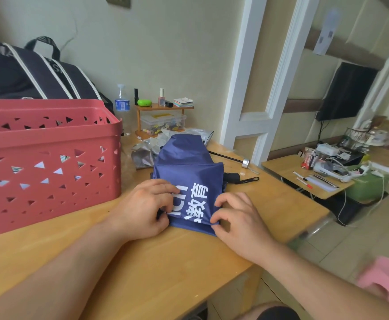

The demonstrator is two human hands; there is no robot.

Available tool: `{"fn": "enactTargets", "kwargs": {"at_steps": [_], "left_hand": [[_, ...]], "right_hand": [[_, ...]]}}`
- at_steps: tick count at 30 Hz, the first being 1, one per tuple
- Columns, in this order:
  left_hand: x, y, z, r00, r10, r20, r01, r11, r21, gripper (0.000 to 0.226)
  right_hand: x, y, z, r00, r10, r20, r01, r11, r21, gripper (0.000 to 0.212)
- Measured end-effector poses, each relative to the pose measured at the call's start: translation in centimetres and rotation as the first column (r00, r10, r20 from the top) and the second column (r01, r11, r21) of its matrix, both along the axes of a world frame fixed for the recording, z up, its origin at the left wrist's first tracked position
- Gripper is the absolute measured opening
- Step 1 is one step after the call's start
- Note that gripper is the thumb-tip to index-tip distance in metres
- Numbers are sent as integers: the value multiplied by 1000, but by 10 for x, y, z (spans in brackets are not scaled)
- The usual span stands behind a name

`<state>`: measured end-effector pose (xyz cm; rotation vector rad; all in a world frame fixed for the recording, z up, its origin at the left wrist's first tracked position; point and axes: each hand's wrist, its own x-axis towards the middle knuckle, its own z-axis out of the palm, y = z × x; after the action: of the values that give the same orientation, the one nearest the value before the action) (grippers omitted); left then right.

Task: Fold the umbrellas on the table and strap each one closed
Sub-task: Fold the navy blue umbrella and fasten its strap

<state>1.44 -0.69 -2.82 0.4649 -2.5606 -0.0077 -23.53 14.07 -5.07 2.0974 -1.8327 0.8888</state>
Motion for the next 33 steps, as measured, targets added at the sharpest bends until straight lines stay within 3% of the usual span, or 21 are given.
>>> {"fn": "enactTargets", "kwargs": {"at_steps": [2, 5, 9, 11, 14, 19, 23, 25, 27, 28, 33], "left_hand": [[1, -1, -2, 999, -15, 32, 12, 997, 76, 8], [3, -4, -6, 999, 4, 53, -13, 986, 168, 9], [1, -4, -9, 999, -1, 42, -7, 982, 189, 10], [1, -4, -9, 1000, 10, 26, -15, 978, 208, 9], [4, -3, -9, 995, 49, 87, -71, 959, 275, 7], [-6, -3, 14, 975, 135, 178, -192, 914, 357, 13], [-43, -15, 26, 968, 252, 16, -248, 938, 242, 29], [-54, -21, 19, 943, 257, 213, -313, 902, 299, 45], [-49, -27, 3, 831, 260, 492, -410, 884, 225, 56], [-41, -31, -5, 789, 257, 558, -425, 884, 194, 60], [-22, -32, -13, 745, 282, 604, -463, 871, 165, 80]], "right_hand": [[0, 2, 5, 999, 32, -38, -29, 997, 74, 4], [4, -8, 30, 992, 47, -116, -12, 958, 286, 22], [27, -64, 73, 998, -6, 57, -9, 964, 268, 34], [38, -92, 74, 996, -85, 13, 71, 895, 439, 51], [41, -101, 39, 971, -136, -196, 233, 720, 654, 71], [33, -99, 12, 969, -131, -208, 236, 732, 639, 75], [33, -100, 14, 973, -132, -189, 223, 741, 633, 80], [33, -99, 13, 975, -140, -172, 218, 749, 625, 87], [29, -97, 14, 975, -141, -173, 219, 749, 625, 96], [26, -95, 14, 974, -134, -184, 221, 748, 626, 99], [-2, -76, 22, 962, -116, -247, 258, 683, 683, 104]]}}
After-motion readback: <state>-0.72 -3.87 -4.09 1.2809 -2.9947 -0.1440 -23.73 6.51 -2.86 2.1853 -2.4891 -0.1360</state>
